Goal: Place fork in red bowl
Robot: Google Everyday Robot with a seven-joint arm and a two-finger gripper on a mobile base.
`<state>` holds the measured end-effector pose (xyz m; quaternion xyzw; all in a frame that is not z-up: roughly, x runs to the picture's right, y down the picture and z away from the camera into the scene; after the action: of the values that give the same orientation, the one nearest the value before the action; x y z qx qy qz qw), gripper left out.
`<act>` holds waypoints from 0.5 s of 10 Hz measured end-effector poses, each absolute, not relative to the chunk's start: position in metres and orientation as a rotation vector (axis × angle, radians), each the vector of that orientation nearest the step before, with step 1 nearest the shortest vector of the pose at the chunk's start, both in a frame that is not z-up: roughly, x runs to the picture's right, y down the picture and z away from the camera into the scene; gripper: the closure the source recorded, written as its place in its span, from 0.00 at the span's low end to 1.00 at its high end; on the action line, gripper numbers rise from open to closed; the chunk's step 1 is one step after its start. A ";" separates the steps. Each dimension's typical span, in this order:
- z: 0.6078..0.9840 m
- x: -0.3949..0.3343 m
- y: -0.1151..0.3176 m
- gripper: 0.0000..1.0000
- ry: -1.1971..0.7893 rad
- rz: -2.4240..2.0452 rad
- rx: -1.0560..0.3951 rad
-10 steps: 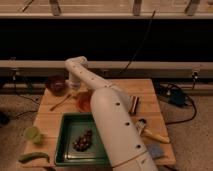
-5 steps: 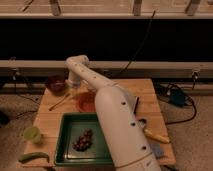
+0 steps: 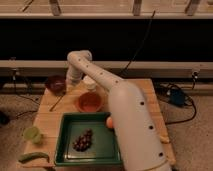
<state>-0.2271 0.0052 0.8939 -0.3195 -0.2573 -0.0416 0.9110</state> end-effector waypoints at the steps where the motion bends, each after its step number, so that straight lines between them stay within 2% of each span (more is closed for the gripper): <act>1: 0.881 -0.226 0.002 1.00 -0.556 -0.085 -0.649; 5: 0.827 -0.199 -0.005 1.00 -0.652 -0.063 -0.596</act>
<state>-0.1987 -0.0053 0.8266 -0.2883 -0.3155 -0.0303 0.9035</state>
